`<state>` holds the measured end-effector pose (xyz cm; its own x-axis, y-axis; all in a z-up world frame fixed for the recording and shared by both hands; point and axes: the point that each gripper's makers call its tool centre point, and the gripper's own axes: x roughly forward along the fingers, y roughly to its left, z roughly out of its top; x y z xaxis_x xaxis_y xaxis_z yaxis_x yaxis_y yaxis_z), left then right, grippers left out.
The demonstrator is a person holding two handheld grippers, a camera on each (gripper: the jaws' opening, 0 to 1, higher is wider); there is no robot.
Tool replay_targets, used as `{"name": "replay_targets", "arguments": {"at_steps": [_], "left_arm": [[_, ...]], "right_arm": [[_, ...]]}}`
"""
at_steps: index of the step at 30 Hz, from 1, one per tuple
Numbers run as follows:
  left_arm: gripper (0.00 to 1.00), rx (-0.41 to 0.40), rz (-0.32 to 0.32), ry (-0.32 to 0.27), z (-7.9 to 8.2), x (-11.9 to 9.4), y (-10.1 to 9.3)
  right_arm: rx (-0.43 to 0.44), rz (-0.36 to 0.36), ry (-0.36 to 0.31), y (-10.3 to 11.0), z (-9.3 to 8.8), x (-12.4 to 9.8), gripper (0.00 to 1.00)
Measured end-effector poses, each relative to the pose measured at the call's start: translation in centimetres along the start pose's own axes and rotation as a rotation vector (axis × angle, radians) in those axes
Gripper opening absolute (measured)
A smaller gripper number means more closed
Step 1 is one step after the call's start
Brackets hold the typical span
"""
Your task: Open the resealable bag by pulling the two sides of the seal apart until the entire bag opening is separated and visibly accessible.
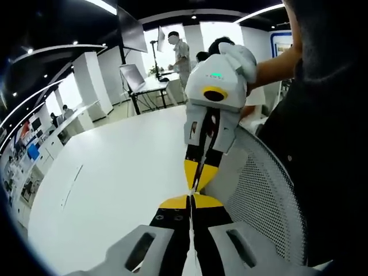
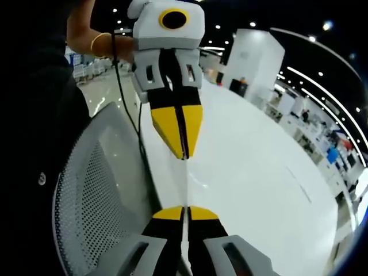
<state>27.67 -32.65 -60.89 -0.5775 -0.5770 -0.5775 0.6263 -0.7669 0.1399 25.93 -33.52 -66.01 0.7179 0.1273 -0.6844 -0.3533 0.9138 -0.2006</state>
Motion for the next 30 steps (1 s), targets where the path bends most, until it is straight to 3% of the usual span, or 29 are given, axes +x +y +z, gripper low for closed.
{"name": "replay_targets", "arguments": {"at_steps": [2, 4, 6, 10, 12, 16, 30], "left_arm": [[0.00, -0.001, -0.019, -0.006, 0.1, 0.2, -0.3], [0.00, 0.006, 0.003, -0.017, 0.2, 0.2, 0.0], [0.00, -0.013, -0.035, -0.022, 0.2, 0.3, -0.4], [0.02, 0.057, -0.015, 0.058, -1.3, 0.8, -0.1], [0.07, 0.052, -0.019, 0.053, -1.1, 1.1, -0.3], [0.06, 0.051, -0.029, 0.038, -0.6, 1.3, -0.4], [0.00, 0.110, -0.071, 0.132, -2.2, 2.4, -0.8]], "right_arm": [[-0.021, 0.005, 0.017, 0.1, -0.1, 0.2, 0.00], [-0.030, 0.006, 0.024, 0.1, -0.1, 0.3, 0.00], [-0.040, 0.007, 0.035, 0.1, -0.2, 0.4, 0.00], [-0.042, 0.015, 0.016, 0.3, 0.3, 0.5, 0.00], [-0.053, 0.017, 0.018, 0.3, 0.5, 0.5, 0.00], [-0.060, 0.023, 0.018, 0.3, 0.7, 0.7, 0.00], [-0.085, 0.039, 0.022, 0.7, 0.9, 0.9, 0.00]]}}
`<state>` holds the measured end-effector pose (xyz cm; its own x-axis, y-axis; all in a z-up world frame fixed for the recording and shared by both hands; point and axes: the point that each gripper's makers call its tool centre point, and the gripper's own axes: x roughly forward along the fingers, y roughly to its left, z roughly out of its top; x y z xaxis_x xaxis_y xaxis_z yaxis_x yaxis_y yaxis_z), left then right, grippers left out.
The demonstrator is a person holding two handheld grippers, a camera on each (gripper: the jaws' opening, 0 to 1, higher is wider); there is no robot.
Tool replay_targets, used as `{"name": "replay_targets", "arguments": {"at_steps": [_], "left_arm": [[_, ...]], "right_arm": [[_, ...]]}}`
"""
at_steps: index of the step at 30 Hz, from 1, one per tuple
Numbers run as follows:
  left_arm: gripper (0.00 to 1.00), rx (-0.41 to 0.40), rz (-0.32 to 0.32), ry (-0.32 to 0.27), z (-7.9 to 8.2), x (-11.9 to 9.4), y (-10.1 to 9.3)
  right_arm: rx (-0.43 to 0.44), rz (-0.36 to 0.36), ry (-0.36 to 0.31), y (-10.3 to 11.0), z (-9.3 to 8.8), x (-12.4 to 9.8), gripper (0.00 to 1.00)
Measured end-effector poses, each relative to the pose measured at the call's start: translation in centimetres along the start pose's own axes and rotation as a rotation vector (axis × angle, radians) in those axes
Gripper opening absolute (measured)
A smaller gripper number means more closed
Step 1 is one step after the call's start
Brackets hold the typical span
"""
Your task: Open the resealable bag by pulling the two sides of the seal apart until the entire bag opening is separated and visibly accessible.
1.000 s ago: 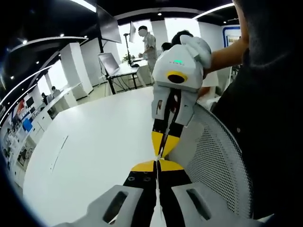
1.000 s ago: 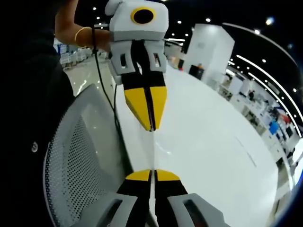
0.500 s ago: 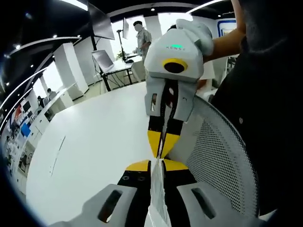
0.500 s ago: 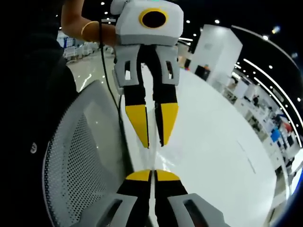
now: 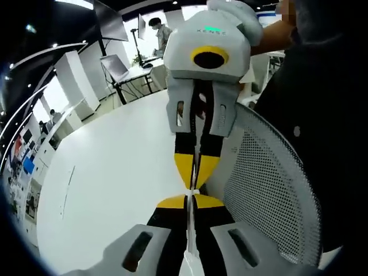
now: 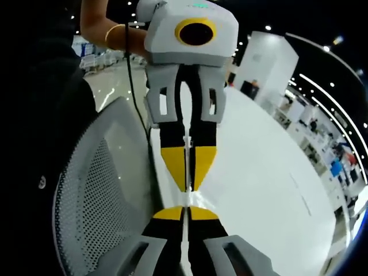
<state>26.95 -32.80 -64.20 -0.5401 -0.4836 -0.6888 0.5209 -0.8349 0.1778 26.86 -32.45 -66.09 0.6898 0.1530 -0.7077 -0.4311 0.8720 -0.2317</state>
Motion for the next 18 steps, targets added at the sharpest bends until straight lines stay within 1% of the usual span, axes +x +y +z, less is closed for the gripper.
{"name": "replay_targets", "arguments": {"at_steps": [5, 7, 10, 11, 15, 16, 17, 18], "left_arm": [[0.00, -0.015, -0.014, 0.011, -0.3, 0.2, -0.2], [0.00, -0.021, -0.017, 0.024, -0.4, 0.3, -0.2], [0.00, 0.014, -0.018, 0.071, -1.0, 0.7, -0.3], [0.00, 0.031, -0.017, 0.076, -1.0, 0.9, -0.4], [0.00, 0.033, -0.019, 0.090, -1.0, 1.1, -0.4], [0.00, 0.022, -0.016, 0.091, -1.0, 1.1, -0.4], [0.00, -0.018, -0.006, 0.080, -0.8, 1.0, -0.4], [0.00, -0.019, -0.006, 0.074, -0.7, 1.0, -0.3]], "right_arm": [[-0.003, 0.003, 0.004, 0.0, -0.1, 0.0, 0.00], [-0.006, 0.007, 0.004, 0.2, 0.0, 0.1, 0.00], [-0.012, 0.010, 0.002, 0.3, 0.2, 0.2, 0.00], [-0.015, 0.012, 0.001, 0.3, 0.3, 0.3, 0.00], [-0.026, 0.012, 0.011, 0.3, 0.2, 0.4, 0.00], [-0.024, 0.013, 0.011, 0.3, 0.1, 0.4, 0.00], [-0.022, 0.010, 0.010, 0.2, 0.1, 0.3, 0.00], [-0.019, 0.009, 0.007, 0.2, 0.1, 0.2, 0.00]]}}
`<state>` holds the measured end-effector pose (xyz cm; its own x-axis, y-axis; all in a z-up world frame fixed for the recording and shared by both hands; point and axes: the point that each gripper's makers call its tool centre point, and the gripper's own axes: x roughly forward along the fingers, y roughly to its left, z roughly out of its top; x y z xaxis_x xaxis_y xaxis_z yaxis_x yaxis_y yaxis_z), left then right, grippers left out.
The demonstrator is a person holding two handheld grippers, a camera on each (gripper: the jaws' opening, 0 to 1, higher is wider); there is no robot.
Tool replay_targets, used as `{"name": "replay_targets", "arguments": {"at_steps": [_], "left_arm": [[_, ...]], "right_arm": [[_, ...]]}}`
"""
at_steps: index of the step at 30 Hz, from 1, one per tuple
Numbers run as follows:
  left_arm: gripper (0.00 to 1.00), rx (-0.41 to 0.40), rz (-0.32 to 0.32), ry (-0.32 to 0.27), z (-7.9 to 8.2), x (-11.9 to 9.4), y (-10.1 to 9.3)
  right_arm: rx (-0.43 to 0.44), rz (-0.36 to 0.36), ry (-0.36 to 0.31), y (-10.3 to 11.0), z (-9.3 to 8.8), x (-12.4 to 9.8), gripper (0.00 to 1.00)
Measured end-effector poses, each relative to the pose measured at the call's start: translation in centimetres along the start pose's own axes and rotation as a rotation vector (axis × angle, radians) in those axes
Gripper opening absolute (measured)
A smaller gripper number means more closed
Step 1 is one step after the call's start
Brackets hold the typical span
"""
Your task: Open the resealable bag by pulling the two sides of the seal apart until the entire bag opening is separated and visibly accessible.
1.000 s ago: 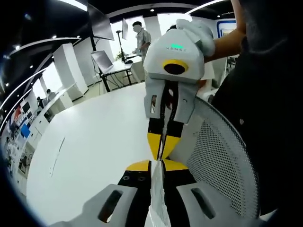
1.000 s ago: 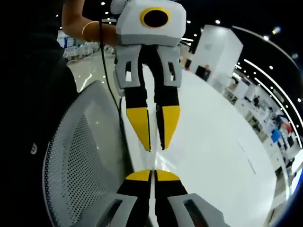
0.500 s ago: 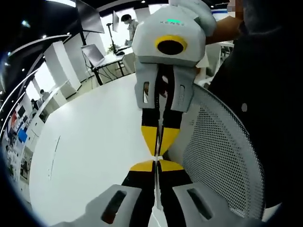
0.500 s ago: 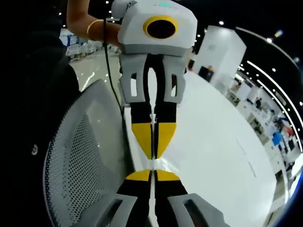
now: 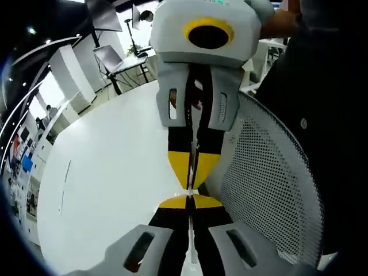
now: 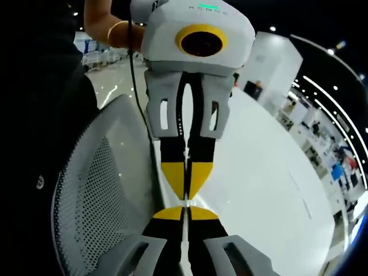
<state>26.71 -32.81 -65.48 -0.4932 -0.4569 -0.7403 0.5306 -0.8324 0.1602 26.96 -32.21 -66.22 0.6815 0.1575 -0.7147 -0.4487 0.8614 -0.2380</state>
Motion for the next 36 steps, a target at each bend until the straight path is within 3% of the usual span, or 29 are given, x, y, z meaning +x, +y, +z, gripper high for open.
{"name": "replay_targets", "arguments": {"at_steps": [5, 7, 12, 36], "left_arm": [[0.00, 0.044, 0.000, 0.000, 0.0, -0.2, -0.4], [0.00, 0.036, -0.031, 0.003, 0.0, -0.4, -1.0], [0.00, 0.011, -0.018, -0.024, 0.1, -0.9, -0.8], [0.00, -0.012, -0.008, -0.039, 0.0, -1.3, -0.8]], "right_arm": [[0.014, 0.008, -0.013, 0.2, 0.2, -0.1, 0.00], [0.022, 0.023, -0.017, 0.5, 0.2, -0.1, 0.00], [0.053, 0.018, -0.044, 0.6, 0.6, -0.3, 0.00], [0.029, 0.027, 0.018, 0.8, -0.8, -0.7, 0.00]]}}
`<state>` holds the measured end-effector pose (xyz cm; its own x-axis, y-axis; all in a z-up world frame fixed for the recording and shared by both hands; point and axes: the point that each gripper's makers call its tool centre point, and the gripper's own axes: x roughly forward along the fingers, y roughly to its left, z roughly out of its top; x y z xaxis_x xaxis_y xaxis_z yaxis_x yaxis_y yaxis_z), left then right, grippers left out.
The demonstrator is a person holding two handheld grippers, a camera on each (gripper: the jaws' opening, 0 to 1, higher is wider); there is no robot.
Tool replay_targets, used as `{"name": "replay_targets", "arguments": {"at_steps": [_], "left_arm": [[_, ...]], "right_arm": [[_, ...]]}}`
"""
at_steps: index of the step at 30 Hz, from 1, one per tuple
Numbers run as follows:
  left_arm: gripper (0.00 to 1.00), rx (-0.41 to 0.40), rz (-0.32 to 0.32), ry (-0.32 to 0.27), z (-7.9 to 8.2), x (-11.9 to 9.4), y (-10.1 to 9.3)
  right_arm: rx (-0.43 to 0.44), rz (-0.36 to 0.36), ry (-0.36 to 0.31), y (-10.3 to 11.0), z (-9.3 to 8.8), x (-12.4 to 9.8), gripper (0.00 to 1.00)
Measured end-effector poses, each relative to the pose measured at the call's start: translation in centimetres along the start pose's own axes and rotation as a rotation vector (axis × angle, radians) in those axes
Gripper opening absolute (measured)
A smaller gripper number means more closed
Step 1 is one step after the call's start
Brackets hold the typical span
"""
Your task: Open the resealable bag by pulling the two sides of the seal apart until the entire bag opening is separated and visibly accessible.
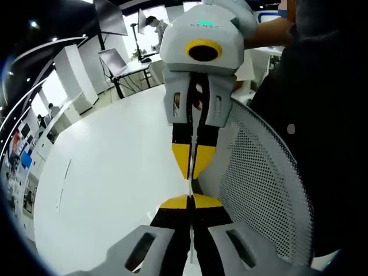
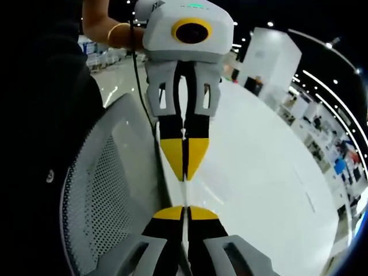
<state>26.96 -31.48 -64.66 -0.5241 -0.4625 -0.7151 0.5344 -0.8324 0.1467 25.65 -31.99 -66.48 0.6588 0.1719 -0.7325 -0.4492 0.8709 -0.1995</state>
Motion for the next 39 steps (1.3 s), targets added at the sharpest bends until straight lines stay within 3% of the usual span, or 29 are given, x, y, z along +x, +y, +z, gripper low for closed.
{"name": "replay_targets", "arguments": {"at_steps": [39], "left_arm": [[0.00, -0.018, 0.014, -0.018, -0.2, -0.7, 0.2]], "right_arm": [[0.005, 0.000, 0.058, 0.1, -2.1, -0.4, 0.00]]}}
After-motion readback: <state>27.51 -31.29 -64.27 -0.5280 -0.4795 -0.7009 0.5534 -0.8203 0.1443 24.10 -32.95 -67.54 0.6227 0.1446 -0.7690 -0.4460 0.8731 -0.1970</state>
